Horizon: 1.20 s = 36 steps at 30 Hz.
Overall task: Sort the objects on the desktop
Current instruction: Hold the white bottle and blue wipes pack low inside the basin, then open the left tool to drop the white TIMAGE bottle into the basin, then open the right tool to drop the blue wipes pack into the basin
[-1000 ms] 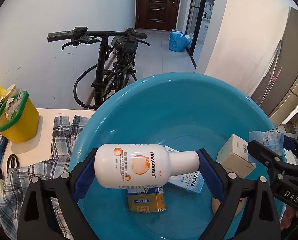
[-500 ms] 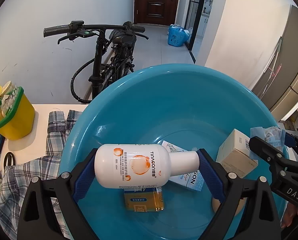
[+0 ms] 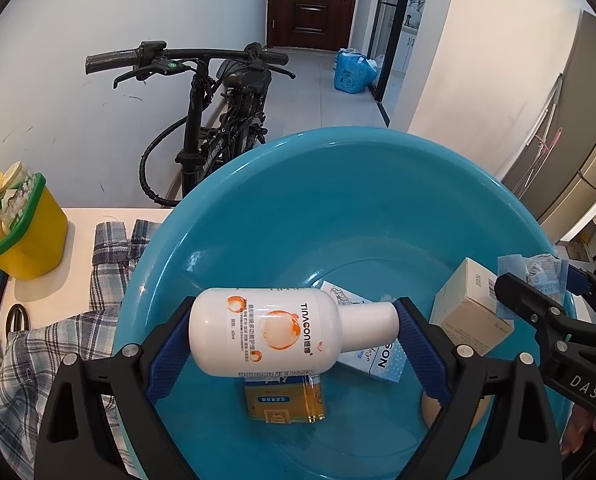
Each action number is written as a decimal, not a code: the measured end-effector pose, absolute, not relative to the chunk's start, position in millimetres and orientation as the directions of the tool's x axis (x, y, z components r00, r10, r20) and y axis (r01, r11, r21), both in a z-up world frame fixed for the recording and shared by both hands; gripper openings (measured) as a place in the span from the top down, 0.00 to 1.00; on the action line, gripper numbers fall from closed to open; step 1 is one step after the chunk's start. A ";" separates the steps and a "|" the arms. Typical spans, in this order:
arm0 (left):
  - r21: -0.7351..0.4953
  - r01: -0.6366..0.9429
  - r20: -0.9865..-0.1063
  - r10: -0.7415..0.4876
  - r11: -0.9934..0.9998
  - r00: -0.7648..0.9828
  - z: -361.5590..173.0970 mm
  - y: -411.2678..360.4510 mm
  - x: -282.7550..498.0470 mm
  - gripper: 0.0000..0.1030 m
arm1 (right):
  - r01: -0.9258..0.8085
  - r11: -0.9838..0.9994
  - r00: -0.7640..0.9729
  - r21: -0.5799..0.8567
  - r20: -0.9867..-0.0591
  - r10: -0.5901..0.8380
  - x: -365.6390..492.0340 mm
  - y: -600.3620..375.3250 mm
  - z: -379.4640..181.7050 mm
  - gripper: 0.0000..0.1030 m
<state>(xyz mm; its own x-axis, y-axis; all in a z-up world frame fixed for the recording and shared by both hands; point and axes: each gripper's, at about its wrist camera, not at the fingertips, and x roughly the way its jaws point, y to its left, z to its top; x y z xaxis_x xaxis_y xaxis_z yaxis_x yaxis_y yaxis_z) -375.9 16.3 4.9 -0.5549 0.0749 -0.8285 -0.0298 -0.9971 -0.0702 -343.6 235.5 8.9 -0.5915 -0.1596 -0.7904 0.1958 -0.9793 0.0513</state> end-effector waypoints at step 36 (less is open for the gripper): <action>-0.056 -0.022 -0.799 0.058 -0.998 -0.598 19.6 14.9 -370.1 0.00 | 0.187 -0.982 -0.606 0.032 -0.783 -0.141 -341.3 232.7 14.1 0.15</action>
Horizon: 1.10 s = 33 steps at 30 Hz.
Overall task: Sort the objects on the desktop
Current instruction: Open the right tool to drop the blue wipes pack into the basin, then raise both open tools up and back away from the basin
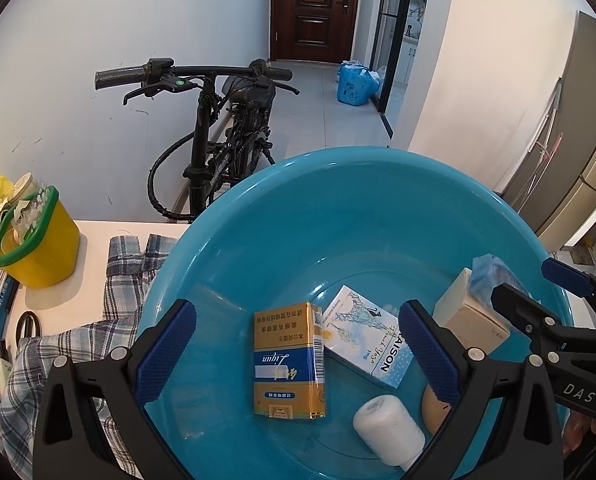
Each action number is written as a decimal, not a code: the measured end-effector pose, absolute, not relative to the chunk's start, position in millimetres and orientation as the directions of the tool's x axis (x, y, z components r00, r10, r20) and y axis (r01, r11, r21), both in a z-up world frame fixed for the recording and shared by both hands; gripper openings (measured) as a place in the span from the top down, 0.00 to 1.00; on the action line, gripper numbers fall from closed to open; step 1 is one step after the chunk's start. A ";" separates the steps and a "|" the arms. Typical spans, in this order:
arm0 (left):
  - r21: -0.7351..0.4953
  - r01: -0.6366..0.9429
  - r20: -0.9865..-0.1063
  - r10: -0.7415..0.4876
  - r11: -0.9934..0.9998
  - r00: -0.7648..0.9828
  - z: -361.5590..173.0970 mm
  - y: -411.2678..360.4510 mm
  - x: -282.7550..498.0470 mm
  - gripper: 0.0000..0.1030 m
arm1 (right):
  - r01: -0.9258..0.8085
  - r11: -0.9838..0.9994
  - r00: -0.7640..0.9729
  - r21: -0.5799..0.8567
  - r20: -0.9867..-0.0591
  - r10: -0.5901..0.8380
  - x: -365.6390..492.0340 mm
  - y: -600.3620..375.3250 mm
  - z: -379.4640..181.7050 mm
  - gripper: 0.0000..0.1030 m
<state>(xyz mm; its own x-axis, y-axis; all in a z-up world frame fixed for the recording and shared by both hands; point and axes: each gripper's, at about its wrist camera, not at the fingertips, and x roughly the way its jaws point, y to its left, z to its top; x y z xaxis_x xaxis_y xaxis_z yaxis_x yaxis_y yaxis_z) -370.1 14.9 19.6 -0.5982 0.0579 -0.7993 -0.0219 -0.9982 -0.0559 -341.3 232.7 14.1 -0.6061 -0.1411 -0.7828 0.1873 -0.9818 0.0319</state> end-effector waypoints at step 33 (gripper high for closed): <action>-0.127 -0.060 -0.382 0.104 -0.990 -0.918 135.9 -9.8 -287.1 0.00 | 0.112 -0.992 -0.896 -0.056 -0.438 -0.077 -249.3 226.6 126.1 0.06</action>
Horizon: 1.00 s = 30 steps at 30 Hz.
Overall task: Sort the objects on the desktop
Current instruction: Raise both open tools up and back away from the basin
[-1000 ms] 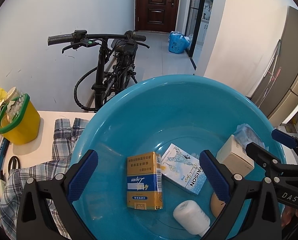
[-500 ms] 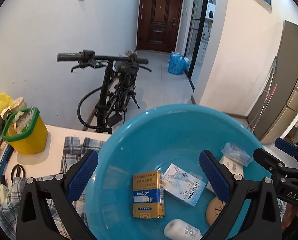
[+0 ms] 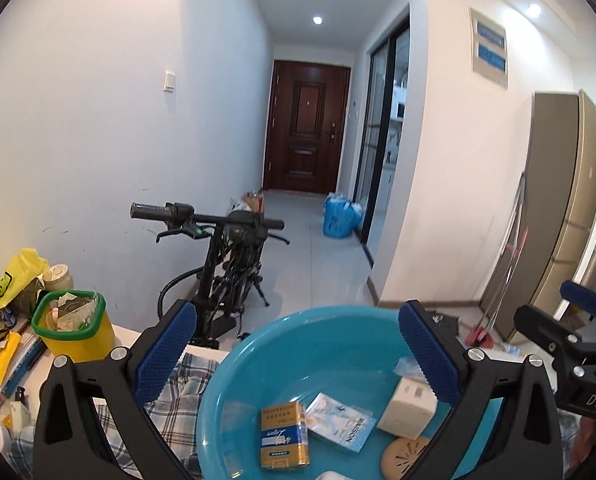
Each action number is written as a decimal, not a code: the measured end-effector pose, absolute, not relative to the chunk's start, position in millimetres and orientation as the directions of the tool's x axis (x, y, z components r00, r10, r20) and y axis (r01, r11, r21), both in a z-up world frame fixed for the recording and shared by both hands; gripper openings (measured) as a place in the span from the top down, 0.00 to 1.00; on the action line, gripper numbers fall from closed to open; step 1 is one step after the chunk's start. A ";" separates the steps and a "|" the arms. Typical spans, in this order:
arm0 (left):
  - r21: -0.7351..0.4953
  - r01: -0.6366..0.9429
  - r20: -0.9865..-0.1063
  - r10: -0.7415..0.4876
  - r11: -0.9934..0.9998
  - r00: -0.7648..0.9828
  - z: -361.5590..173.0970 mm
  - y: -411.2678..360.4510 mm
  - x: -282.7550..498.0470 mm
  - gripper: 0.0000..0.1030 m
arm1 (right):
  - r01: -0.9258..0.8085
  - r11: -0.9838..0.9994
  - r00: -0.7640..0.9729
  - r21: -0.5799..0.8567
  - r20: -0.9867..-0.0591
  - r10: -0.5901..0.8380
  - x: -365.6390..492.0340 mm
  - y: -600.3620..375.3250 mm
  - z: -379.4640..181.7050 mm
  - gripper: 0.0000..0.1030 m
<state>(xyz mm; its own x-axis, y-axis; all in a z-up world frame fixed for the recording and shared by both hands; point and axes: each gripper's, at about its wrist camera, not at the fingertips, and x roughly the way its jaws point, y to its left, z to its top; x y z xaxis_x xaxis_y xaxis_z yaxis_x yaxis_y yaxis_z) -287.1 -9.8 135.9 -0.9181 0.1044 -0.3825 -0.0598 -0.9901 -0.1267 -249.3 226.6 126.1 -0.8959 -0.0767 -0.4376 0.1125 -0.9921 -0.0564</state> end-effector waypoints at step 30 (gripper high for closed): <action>-0.030 -0.070 -0.017 0.070 -0.997 -0.997 205.5 3.2 -171.7 0.00 | 0.084 -0.996 -0.982 -0.041 -0.174 -0.076 -178.1 226.3 177.8 0.00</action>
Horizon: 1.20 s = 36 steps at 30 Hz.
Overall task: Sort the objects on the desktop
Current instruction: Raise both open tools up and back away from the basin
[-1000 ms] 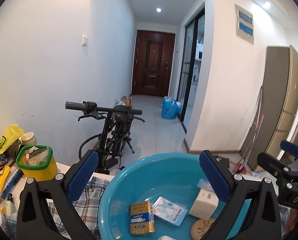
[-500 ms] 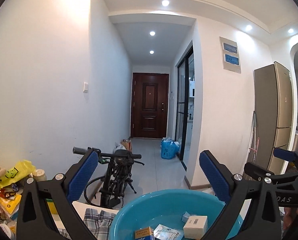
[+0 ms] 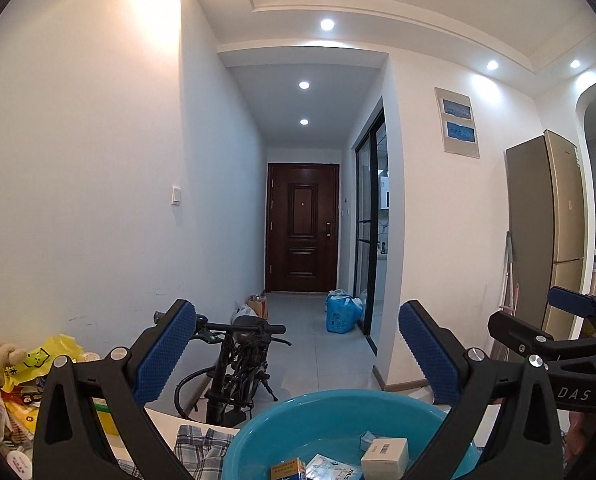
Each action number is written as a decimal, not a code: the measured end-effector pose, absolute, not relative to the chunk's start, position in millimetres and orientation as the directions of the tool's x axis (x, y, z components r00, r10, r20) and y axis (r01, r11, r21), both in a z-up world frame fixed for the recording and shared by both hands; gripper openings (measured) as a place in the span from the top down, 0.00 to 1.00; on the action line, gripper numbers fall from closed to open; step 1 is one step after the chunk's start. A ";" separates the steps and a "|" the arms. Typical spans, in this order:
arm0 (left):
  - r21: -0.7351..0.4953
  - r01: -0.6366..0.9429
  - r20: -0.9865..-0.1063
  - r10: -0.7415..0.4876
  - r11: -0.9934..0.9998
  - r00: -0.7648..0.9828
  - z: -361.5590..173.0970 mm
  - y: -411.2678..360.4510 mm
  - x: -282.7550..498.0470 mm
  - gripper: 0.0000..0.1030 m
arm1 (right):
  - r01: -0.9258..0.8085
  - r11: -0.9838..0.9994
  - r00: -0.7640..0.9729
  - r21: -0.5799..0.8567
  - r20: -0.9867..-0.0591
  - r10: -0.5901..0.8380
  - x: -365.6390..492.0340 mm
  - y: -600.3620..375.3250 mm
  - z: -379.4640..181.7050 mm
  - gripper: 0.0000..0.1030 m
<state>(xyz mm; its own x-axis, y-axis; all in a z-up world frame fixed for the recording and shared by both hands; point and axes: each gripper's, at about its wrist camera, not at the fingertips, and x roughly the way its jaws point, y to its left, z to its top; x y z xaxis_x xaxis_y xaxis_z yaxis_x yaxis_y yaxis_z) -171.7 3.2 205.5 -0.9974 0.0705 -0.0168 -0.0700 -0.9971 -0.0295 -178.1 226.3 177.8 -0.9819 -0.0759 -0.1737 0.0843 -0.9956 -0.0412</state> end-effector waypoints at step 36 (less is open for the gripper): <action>-0.019 -0.073 0.045 0.072 -0.997 -0.996 250.5 9.0 -68.0 0.00 | 0.100 -0.995 -0.992 -0.013 0.074 -0.100 -68.6 235.5 229.3 0.00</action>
<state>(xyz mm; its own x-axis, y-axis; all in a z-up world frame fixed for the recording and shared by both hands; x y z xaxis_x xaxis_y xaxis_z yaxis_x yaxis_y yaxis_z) -68.0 9.0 250.5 -0.9963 0.0723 0.0453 -0.0733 -0.9971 -0.0189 -68.6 235.5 229.3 -0.9922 -0.1003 0.0737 0.0996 -0.9949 -0.0130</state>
